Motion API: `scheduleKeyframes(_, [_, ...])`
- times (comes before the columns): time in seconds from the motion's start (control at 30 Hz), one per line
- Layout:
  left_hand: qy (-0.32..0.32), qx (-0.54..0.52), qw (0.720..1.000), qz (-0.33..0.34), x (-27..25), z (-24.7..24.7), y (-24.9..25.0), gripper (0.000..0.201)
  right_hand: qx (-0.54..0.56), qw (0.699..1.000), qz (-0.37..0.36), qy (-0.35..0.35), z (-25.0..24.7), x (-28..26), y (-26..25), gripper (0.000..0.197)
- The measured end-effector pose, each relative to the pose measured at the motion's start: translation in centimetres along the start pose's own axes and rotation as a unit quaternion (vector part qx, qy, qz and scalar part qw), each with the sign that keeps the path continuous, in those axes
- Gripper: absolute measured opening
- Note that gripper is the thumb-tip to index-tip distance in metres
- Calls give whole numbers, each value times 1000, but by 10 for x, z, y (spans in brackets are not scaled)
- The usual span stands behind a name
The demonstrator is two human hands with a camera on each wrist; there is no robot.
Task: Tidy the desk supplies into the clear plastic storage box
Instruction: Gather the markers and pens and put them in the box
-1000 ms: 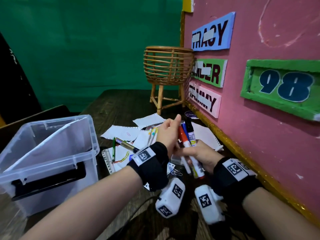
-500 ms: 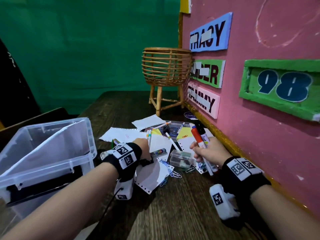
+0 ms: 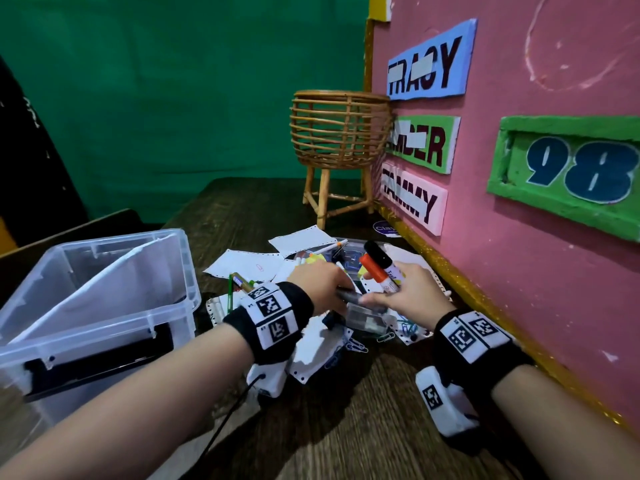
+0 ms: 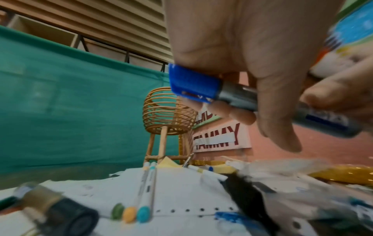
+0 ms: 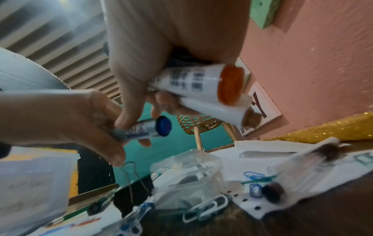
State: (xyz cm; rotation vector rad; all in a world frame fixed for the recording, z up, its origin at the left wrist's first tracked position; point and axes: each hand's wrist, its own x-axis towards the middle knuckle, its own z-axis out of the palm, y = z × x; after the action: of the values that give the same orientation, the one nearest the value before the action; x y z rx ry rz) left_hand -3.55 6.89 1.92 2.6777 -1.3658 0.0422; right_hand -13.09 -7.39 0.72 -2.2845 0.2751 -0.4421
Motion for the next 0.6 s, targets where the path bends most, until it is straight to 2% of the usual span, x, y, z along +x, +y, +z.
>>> scheduleKeyframes(0.1, [-26, 7, 997, 69, 3, 5, 11, 31, 6, 998, 48, -52, 3, 3, 3, 48])
scheduleKeyframes(0.2, [-12, -8, 996, 89, 5, 15, 11, 27, -17, 994, 81, -69, 4, 5, 8, 69])
scheduleKeyframes(0.27, [14, -26, 994, 106, 4, 17, 10, 25, 3, 990, 109, -86, 1, 3, 8, 63])
scheduleKeyframes(0.37, [47, -40, 991, 116, 7, 17, 4, 25, 21, 980, 154, -128, -4, 1, 7, 40])
scheduleKeyframes(0.43, [81, -51, 993, 69, 13, 17, -6, 26, 13, 978, 165, -126, -5, 4, 13, 38])
scheduleKeyframes(0.5, [103, -71, 991, -42, 22, 14, -21, 30, 24, 979, 170, -113, -4, 5, 19, 26])
scheduleKeyframes(0.6, [34, -27, 976, -213, 28, 10, -53, 35, 73, 979, 162, -104, -6, 3, 25, 19])
